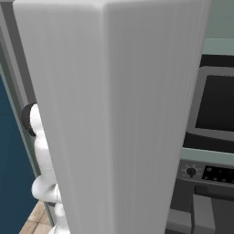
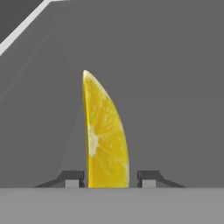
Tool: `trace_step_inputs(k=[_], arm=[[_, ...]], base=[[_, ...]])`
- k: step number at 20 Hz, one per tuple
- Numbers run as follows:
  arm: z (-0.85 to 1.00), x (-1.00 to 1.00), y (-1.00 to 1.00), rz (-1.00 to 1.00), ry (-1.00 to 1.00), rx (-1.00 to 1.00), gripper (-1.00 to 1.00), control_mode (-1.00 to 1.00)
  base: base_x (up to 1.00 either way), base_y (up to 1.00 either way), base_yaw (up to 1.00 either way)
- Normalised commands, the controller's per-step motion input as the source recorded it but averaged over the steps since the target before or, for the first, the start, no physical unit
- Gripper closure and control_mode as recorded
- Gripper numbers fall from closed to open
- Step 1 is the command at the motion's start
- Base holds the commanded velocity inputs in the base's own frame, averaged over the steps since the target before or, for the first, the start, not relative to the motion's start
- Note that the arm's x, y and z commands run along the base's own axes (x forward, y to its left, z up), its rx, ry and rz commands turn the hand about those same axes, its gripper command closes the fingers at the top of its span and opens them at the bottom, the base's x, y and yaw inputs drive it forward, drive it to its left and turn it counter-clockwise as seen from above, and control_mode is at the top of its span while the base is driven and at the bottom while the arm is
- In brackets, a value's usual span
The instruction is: Move the lemon wedge and potato from the top shelf to the second highest shelf to make space. Then, place the pitcher from the counter on the cleared top shelf.
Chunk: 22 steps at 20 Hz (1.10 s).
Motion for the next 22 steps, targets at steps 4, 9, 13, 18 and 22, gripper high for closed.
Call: trace_step_inputs(k=[4, 9, 13, 18, 22], arm=[[0.06, 0.21, 0.0, 0.0, -0.06, 0.0, -1.0, -1.0], [0.45, -0.08, 0.03, 0.0, -0.09, 0.0, -1.0, -1.0], [0.69, -0.38, 0.03, 0.0, -0.13, -0.01, -1.0, -1.0], [0.47, -0.73, 0.0, 0.0, -0.01, -0.01, -1.0, -1.0], [0.15, -1.0, -0.05, 0.0, 0.01, -0.04, -1.0, -1.0]], base=[[0.0, 0.0, 0.0], [0.0, 0.0, 0.0], [0.0, 0.0, 0.0], [0.0, 0.0, 0.0], [0.0, 0.0, 0.0]])
